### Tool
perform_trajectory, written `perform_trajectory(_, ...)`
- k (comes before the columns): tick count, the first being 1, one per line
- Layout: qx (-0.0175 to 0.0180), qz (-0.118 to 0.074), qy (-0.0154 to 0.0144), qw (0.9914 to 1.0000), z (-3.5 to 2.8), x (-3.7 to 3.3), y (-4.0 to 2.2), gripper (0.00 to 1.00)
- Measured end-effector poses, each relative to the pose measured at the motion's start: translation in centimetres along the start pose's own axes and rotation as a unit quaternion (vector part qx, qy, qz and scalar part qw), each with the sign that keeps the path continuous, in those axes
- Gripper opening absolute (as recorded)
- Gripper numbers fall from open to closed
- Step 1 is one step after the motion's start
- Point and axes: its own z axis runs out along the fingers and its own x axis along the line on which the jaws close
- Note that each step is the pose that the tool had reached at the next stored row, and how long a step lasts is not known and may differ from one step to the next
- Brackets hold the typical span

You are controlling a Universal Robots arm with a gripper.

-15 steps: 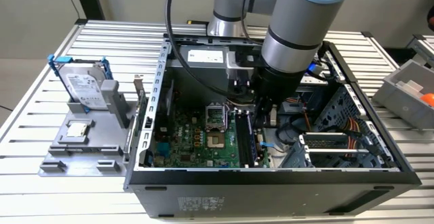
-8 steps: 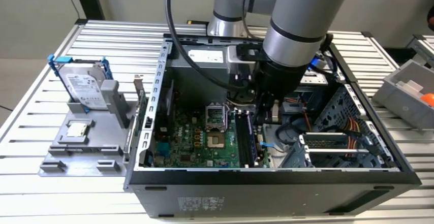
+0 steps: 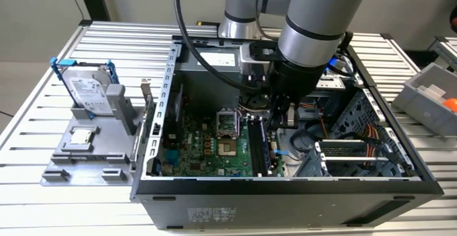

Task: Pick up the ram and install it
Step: 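Press down the ram until it locks into place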

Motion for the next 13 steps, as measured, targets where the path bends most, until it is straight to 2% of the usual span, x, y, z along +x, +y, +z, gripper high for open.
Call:
perform_trajectory(4, 0.0, 0.0, 0.0, 1.0, -0.34, 0.0, 0.01, 0.0)
perform_trajectory(13, -0.0002, 0.0, 0.0, 1.0, -0.55, 0.0, 0.01, 0.0)
